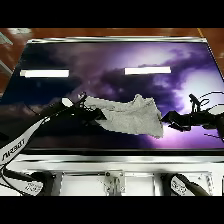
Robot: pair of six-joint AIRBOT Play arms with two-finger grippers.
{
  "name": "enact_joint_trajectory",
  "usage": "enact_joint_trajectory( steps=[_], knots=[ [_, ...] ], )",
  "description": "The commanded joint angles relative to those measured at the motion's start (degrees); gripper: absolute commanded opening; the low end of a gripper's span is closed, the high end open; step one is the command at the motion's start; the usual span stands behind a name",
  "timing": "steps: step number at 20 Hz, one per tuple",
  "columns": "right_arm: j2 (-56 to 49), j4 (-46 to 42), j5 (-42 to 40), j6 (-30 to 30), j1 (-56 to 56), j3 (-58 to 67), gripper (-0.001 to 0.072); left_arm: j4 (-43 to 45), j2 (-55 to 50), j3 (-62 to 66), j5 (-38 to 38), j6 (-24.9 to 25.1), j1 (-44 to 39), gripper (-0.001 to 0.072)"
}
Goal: Fold the shirts.
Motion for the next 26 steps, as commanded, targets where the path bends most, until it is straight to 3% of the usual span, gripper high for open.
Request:
enact_joint_trajectory(
  steps=[1,3,5,19,20,21,22,23,26],
  knots=[
    [0.02,1.29,-0.20,-0.13,-0.04,-0.55,0.0661,-3.06,-2.03,-0.31,2.58,0.35,-0.79,0.0384],
    [0.02,2.16,-1.16,-0.17,-0.04,-2.80,0.0662,-3.06,-2.03,-0.31,2.56,0.87,-0.76,0.0132],
    [0.02,2.23,-3.06,-0.96,-0.04,-5.75,0.0662,-3.04,-1.99,-0.31,1.88,2.97,-0.76,0.0033],
    [-4.57,9.81,-12.74,-2.97,2.23,-13.20,0.0647,-2.58,3.08,3.72,1.90,7.08,-0.76,0.0033],
    [-6.14,9.81,-13.81,-3.30,4.79,-13.20,0.0618,-2.58,3.08,3.87,1.92,7.06,-0.76,0.0032],
    [-7.37,9.77,-15.67,-4.17,7.78,-13.14,0.0429,-2.58,3.13,3.87,1.86,7.04,-0.76,0.0032],
    [-7.61,9.05,-16.72,-4.55,10.08,-12.83,0.0170,-2.58,3.23,3.87,1.42,7.06,-0.76,0.0032],
    [-7.15,7.58,-16.35,-4.42,11.39,-11.93,0.0063,-2.47,3.67,3.87,1.03,7.45,-0.72,0.0032],
    [-2.91,4.17,-12.24,-4.46,11.43,-6.62,0.0058,0.83,6.75,3.91,1.05,8.55,0.44,0.0032]
  ],
)
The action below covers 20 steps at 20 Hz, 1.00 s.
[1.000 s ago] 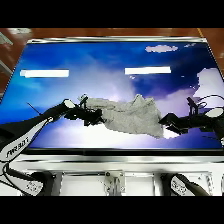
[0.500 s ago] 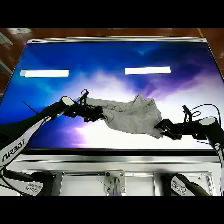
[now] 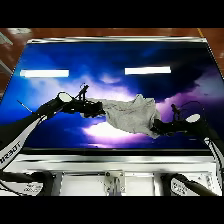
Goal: Fold the shirts.
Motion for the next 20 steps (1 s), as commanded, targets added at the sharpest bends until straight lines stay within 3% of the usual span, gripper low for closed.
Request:
enact_joint_trajectory(
  steps=[1,3,5,6,11,16,20],
  knots=[
    [4.55,-2.91,3.04,-0.39,1.40,5.81,0.0057,4.09,4.09,0.31,-0.15,0.83,1.57,0.0031],
    [10.56,-3.02,4.98,-1.29,1.42,11.32,0.0057,6.54,9.62,1.68,-0.39,1.88,3.13,0.0031],
    [17.27,-3.04,6.19,-1.33,1.42,18.21,0.0057,6.69,17.38,5.33,-0.52,8.85,4.26,0.0031],
    [20.50,-3.02,6.16,-1.33,1.42,21.94,0.0057,6.71,21.75,8.26,-0.48,10.05,4.83,0.0032],
    [33.03,-3.08,5.51,2.49,1.42,42.64,0.0057,6.64,37.05,26.93,-0.59,9.97,7.34,0.0032],
    [37.07,-4.81,12.09,6.62,1.42,53.20,0.0057,7.30,43.69,37.53,-5.05,6.45,7.43,0.0032],
    [37.11,-8.24,24.76,9.51,1.42,56.00,0.0057,19.06,46.12,37.55,-19.76,-3.06,7.43,0.0032]
  ],
)
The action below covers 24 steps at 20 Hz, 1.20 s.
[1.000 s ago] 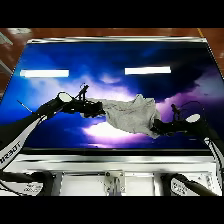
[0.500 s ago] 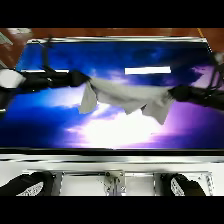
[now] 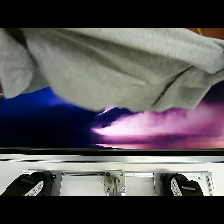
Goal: Fold the shirts.
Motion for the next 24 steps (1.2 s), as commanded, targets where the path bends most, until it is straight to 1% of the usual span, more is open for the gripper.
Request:
enact_joint_trajectory(
  steps=[1,3,4,6,8,10,11,12,14,15,17,19,20,22,24],
  knots=[
    [0.70,-2.51,12.44,2.23,0.02,2.82,0.0057,12.52,2.21,1.60,-15.63,-8.76,0.07,0.0032],
    [0.46,-3.15,19.41,2.25,0.02,2.82,0.0058,19.67,1.84,1.51,-24.68,-13.49,0.07,0.0032],
    [0.07,-4.85,22.62,2.64,0.02,2.82,0.0057,21.33,1.62,0.83,-28.15,-15.45,0.04,0.0032],
    [-1.57,-7.67,27.87,3.39,0.02,2.82,0.0057,21.66,1.53,-2.95,-33.09,-18.53,0.02,0.0032],
    [-5.40,-8.72,31.47,3.48,0.02,2.43,0.0057,21.70,1.57,-9.25,-34.42,-20.61,0.02,0.0032],
    [-9.68,-8.31,31.52,3.48,0.02,-0.46,0.0057,21.75,1.38,-17.05,-33.42,-20.61,0.02,0.0032],
    [-11.85,-8.39,30.18,3.41,0.04,-2.71,0.0057,21.75,1.14,-21.53,-31.78,-20.61,0.02,0.0032],
    [-14.32,-8.41,27.02,3.13,0.33,-5.55,0.0057,21.75,0.63,-25.49,-29.33,-20.61,0.04,0.0032],
    [-19.98,-8.39,17.79,1.66,2.64,-10.60,0.0057,21.75,-2.05,-31.63,-21.70,-20.52,0.09,0.0032],
    [-23.28,-8.44,12.79,0.85,4.44,-12.02,0.0057,21.77,-4.57,-32.98,-17.94,-19.41,0.20,0.0032],
    [-30.95,-8.41,2.32,0.07,8.17,-12.41,0.0057,21.70,-10.73,-32.89,-11.91,-17.84,1.36,0.0032],
    [-38.01,-8.46,-9.86,0.00,10.78,-12.41,0.0058,21.70,-17.70,-32.24,-5.79,-16.81,3.76,0.0032],
    [-41.24,-8.44,-15.69,0.02,11.39,-12.41,0.0058,21.68,-20.94,-31.47,-4.15,-15.72,5.27,0.0032],
    [-46.56,-8.24,-24.35,1.09,11.67,-12.41,0.0057,21.51,-27.21,-29.46,-1.44,-14.88,8.50,0.0032],
    [-50.66,-8.24,-28.87,3.45,11.67,-12.41,0.0058,19.63,-32.39,-27.87,0.81,-14.88,10.97,0.0033]
  ],
)
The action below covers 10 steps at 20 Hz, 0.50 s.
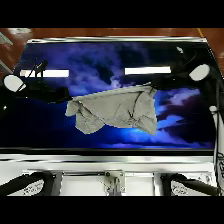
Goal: Fold the shirts.
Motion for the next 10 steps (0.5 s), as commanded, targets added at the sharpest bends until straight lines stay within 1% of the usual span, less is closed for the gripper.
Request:
enact_joint_trajectory(
  steps=[1,3,5,6,7,8,9,10],
  knots=[
    [-8.59,-0.31,-13.81,3.63,0.87,-0.28,0.0058,-3.28,-9.88,1.97,7.04,1.38,4.15,0.0033],
    [-11.91,2.64,-13.49,4.37,0.94,-0.28,0.0058,-8.59,-13.57,1.97,9.55,4.37,4.28,0.0033],
    [-14.53,7.30,-13.33,4.39,0.94,-0.28,0.0059,-11.91,-16.83,1.97,10.71,4.68,4.20,0.0034],
    [-15.41,9.42,-13.33,4.44,0.94,-0.28,0.0071,-12.81,-18.10,1.97,11.02,4.68,4.33,0.0047],
    [-15.89,11.30,-13.35,4.85,0.94,-0.28,0.0084,-13.07,-19.10,2.21,10.97,4.48,4.57,0.0141],
    [-15.87,12.15,-13.40,4.83,0.94,-0.26,0.0109,-13.27,-19.47,2.40,10.56,3.76,4.83,0.0353],
    [-15.54,12.52,-12.90,4.83,0.81,-0.02,0.0403,-13.27,-19.45,2.67,9.88,1.75,5.57,0.0613],
    [-14.95,12.76,-11.26,4.76,0.26,0.37,0.0622,-13.27,-19.45,3.65,7.52,0.85,6.75,0.0676]
  ],
)
